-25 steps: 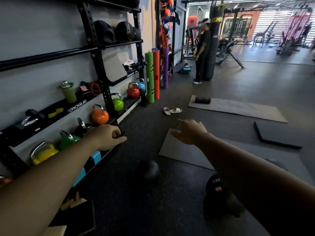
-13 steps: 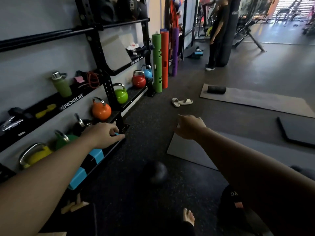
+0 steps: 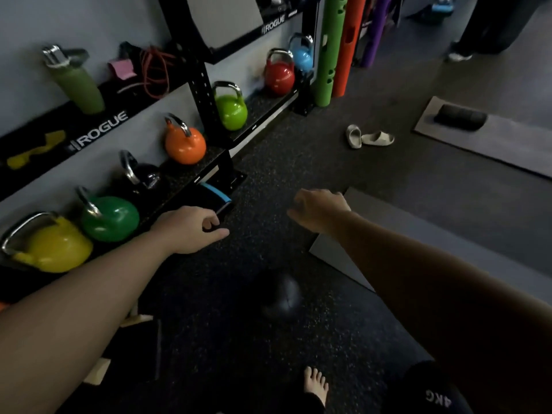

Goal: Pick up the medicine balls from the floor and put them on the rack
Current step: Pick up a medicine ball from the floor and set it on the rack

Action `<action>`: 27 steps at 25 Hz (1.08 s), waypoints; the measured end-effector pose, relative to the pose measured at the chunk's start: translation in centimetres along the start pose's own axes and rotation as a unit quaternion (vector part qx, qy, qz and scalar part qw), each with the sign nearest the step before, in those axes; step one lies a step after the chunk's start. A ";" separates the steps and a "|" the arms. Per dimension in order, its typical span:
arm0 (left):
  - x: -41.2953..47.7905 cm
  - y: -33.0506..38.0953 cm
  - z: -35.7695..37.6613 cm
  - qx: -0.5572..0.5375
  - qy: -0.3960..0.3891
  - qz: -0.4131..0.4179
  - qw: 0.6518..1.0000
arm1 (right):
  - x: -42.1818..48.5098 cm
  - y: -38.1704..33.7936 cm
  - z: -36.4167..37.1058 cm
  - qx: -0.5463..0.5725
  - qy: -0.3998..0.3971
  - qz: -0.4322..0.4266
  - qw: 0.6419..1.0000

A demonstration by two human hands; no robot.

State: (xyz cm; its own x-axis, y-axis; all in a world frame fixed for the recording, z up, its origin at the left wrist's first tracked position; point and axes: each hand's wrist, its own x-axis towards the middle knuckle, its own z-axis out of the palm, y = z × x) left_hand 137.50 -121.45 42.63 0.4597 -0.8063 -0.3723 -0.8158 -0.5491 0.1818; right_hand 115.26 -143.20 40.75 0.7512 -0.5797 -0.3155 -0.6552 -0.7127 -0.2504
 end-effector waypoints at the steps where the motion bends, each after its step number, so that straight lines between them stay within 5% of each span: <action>1: 2.0 -0.3 0.7 0.006 -0.011 0.002 1.000 | 2.1 0.4 1.2 0.004 -0.011 -0.001 1.000; 7: 14.3 -3.6 12.4 0.067 -0.112 0.040 0.991 | 11.1 4.0 14.6 0.012 -0.098 0.049 0.994; 15: 25.2 -10.0 44.3 -0.012 -0.212 0.024 0.977 | 16.8 10.3 46.0 0.060 -0.239 0.174 0.953; 20: 33.0 -11.6 56.8 -0.083 -0.177 -0.024 0.980 | 24.5 12.3 56.9 0.081 -0.166 0.191 0.964; 24: 35.3 -12.2 64.0 -0.291 -0.179 -0.149 0.928 | 27.0 13.6 62.8 0.155 -0.147 0.236 0.948; 27: 35.1 -12.4 66.7 -0.471 -0.212 -0.237 0.823 | 27.0 14.0 65.3 0.322 -0.098 0.279 0.899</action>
State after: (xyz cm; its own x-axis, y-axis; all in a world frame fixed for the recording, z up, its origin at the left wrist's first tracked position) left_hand 140.29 -128.27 -33.40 0.3213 -0.4136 -0.8519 0.1452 -0.8674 0.4760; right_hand 121.12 -143.06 -31.04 0.3036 -0.6502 -0.6965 -0.8836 0.0813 -0.4611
